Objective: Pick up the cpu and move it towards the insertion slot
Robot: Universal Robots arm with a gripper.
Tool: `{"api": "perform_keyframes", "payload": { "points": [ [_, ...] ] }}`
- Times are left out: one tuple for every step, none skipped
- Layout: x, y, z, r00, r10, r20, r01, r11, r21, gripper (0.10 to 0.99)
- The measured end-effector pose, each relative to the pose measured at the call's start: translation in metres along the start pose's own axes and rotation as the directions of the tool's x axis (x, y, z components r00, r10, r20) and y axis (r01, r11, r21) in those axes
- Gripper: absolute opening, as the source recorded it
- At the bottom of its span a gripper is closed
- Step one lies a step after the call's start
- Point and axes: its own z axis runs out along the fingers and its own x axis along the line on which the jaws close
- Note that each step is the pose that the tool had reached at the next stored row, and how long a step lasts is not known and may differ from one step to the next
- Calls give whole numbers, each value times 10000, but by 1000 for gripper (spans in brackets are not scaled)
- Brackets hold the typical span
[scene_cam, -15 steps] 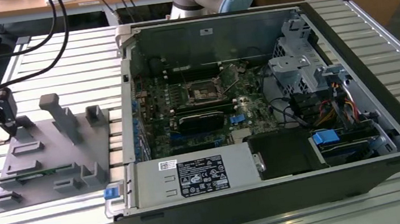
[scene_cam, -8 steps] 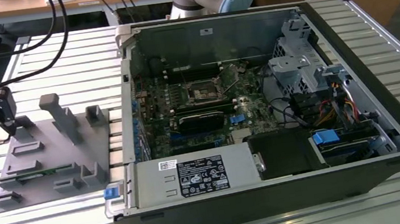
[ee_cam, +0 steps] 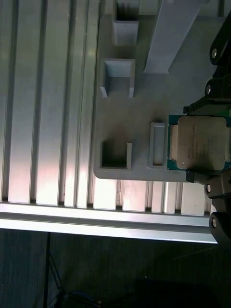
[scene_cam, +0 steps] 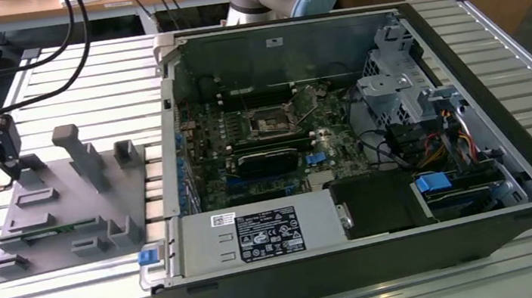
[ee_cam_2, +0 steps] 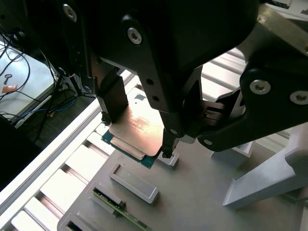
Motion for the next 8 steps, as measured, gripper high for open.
{"api": "perform_keyframes", "payload": {
  "points": [
    [0, 0, -2, 10000, -1, 0, 1, 10000, 0, 541],
    [0, 0, -5, 10000, -1, -1, 1, 10000, 0, 541],
    [0, 0, -7, 10000, -1, -1, 1, 10000, 1, 541],
    [0, 0, -9, 10000, 0, 0, 0, 10000, 0, 541],
    [0, 0, -12, 10000, 0, 0, 0, 10000, 1, 541],
    [0, 1, -15, 10000, 0, -1, 0, 10000, 0, 541],
    [0, 1, -18, 10000, 0, -1, 0, 10000, 0, 541],
    [0, 1, -22, 10000, 0, 0, 0, 10000, 0, 541]
  ]
}}
